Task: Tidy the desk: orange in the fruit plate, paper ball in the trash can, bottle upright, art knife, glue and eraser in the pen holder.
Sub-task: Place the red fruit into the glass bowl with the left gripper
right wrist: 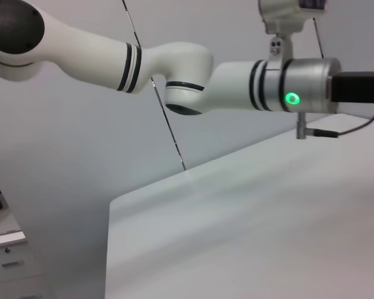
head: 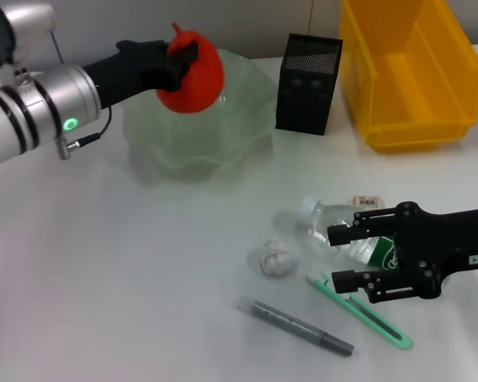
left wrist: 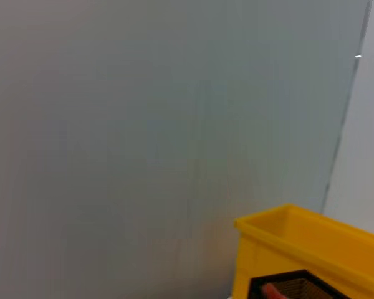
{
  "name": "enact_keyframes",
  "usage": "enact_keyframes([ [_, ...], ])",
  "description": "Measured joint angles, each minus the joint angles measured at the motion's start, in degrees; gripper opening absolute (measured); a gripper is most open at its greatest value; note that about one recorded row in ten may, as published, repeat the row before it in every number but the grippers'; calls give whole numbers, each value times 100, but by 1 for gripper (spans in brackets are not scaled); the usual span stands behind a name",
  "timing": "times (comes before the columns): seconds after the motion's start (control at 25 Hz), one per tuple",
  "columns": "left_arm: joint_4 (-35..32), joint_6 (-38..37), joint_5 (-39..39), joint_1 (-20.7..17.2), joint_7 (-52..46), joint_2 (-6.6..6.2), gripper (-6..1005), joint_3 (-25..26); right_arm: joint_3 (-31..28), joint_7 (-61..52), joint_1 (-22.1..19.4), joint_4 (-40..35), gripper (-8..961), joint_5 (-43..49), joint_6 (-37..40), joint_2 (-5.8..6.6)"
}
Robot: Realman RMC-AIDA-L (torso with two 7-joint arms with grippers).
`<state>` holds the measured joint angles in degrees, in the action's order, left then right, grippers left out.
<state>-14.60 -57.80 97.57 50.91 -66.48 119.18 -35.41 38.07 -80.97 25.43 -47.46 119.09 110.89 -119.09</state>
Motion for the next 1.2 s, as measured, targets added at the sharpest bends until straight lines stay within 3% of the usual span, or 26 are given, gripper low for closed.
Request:
enact_keyframes([
  [0.12, 316, 381, -218, 186, 322, 0, 62, 1, 4, 4, 15, 15, 669, 0, -1, 0],
  [0.44, 705, 556, -440, 372, 882, 1, 99, 71, 7, 64, 33, 93, 671, 4, -13, 0],
  [0.6, 964, 677, -1057, 381, 1298, 0, 138, 91, 7, 65, 30, 97, 671, 4, -16, 0],
  [1.2, 972, 550, -1042, 378, 1319, 0, 539, 64, -3, -1, 13, 87, 670, 4, -8, 13],
])
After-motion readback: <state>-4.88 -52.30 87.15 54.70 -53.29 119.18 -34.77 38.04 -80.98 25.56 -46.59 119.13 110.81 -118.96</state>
